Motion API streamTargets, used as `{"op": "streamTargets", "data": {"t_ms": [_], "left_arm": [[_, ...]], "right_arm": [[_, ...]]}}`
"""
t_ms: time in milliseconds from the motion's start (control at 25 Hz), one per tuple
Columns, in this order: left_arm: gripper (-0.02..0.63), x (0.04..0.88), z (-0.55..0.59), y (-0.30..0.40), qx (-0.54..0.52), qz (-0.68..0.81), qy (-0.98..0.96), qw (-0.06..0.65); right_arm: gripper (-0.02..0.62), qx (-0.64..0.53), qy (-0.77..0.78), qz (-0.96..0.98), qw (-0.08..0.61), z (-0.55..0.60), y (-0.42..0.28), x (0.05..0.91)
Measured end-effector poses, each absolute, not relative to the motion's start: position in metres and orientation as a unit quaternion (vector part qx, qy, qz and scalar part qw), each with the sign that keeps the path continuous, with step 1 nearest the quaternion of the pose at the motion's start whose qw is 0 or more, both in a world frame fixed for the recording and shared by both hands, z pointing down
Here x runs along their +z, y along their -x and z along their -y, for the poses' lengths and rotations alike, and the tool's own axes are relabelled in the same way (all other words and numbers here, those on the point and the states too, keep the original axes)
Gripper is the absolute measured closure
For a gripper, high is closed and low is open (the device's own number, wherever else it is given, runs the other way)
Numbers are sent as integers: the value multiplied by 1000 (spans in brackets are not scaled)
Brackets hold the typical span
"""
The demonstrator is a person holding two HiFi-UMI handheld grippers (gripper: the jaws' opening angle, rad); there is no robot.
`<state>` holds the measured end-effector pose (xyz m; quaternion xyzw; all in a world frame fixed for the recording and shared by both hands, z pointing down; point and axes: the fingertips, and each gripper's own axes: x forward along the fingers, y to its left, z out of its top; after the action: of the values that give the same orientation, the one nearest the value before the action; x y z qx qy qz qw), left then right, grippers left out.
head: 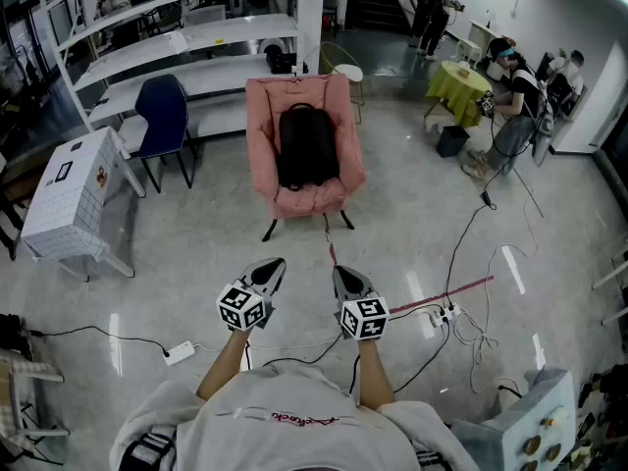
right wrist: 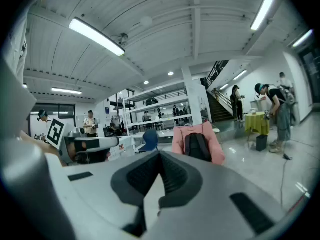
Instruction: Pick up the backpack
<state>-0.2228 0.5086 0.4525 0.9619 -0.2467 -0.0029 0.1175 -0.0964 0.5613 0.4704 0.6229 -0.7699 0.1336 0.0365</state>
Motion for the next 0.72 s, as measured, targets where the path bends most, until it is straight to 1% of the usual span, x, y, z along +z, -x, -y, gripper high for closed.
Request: {"op": "streamTargets", "data": {"t_ms": [280,440,720], "left_arm": [[592,451,-511,196,-4,255,-960,114],[592,452,-514,180,-4,260,-959,115],[592,462,-522,167,8,264,-957,119]], "right_arm": [[577,134,-619,773,33,-569,69,473],[577,144,-610,779,20,-572,55,476],[577,154,-605,781,15,-574,41,485]]}}
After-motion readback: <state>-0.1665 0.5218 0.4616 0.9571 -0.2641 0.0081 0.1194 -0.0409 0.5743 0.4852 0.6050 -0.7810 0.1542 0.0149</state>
